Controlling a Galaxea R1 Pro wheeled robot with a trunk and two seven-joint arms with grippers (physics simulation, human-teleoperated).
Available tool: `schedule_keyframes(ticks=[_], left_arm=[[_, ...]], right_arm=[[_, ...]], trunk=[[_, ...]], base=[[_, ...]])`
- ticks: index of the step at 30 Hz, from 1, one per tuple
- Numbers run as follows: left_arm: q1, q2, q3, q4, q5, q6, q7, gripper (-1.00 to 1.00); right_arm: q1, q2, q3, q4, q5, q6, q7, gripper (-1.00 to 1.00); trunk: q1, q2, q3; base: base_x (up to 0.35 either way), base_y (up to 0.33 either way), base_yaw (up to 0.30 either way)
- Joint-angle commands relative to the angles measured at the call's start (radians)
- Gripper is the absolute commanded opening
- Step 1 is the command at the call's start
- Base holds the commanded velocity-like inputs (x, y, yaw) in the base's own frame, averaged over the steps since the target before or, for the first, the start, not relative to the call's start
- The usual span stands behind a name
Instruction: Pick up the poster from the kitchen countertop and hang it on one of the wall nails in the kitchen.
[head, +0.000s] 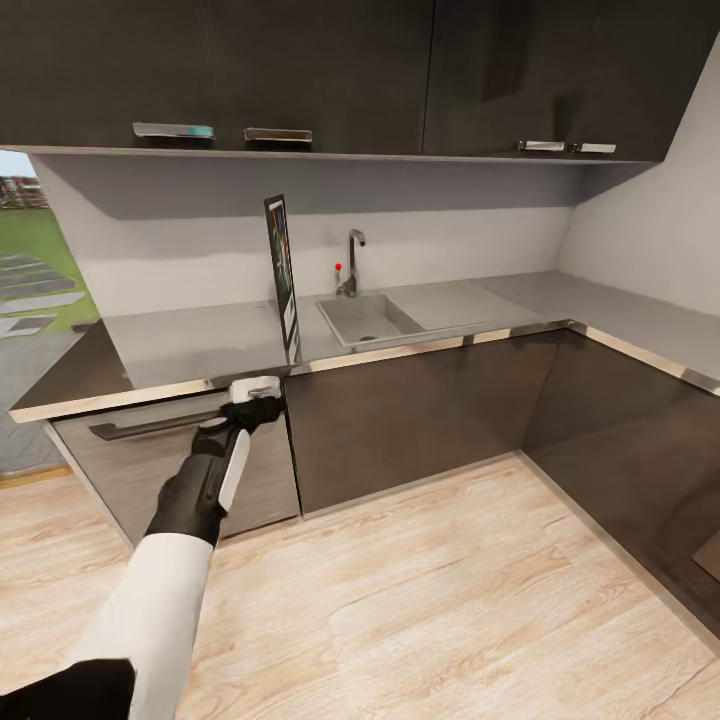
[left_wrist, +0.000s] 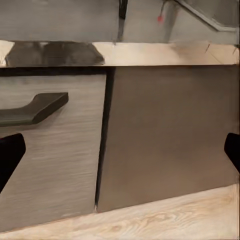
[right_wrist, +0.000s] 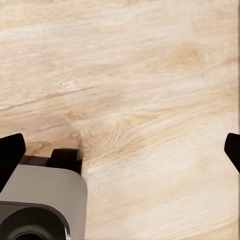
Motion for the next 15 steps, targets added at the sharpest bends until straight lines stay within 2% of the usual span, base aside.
schedule_keyframes(ticks=[1,3,5,6,11,15], left_arm=[[-0.025,-0.003,0.002,0.027,0.0,0.005,0.002,1.0],[-0.075,-0.008,0.002,0.083,0.002,-0.006,0.001,1.0],[-0.085,-0.01,0.002,0.095,0.002,-0.014,0.001,1.0],[-0.1,-0.014,0.002,0.114,0.002,-0.039,0.001,1.0],[-0.121,-0.019,0.004,0.146,0.0,-0.11,0.0,1.0],[-0.125,-0.02,0.005,0.148,-0.001,-0.125,0.0,1.0]], right_arm=[[-0.001,-0.002,-0.001,0.001,0.008,-0.002,-0.001,1.0],[-0.001,-0.006,-0.001,0.001,0.008,-0.002,-0.001,1.0],[-0.001,-0.006,-0.001,0.0,0.008,-0.002,-0.001,1.0],[-0.001,-0.007,-0.001,0.0,0.008,-0.002,-0.001,1.0],[-0.001,-0.009,-0.001,0.0,0.009,-0.002,-0.001,1.0],[-0.001,-0.009,0.0,-0.001,0.009,-0.002,-0.001,1.0]], trunk=[[0.0,0.0,-0.001],[0.0,0.0,-0.001],[0.0,0.0,-0.001],[0.0,0.0,-0.001],[0.0,0.0,-0.001],[0.0,0.0,-0.001]], base=[[0.0,0.0,0.0],[0.0,0.0,0.0],[0.0,0.0,0.0],[0.0,0.0,0.0],[0.0,0.0,0.0],[0.022,0.0,0.0]])
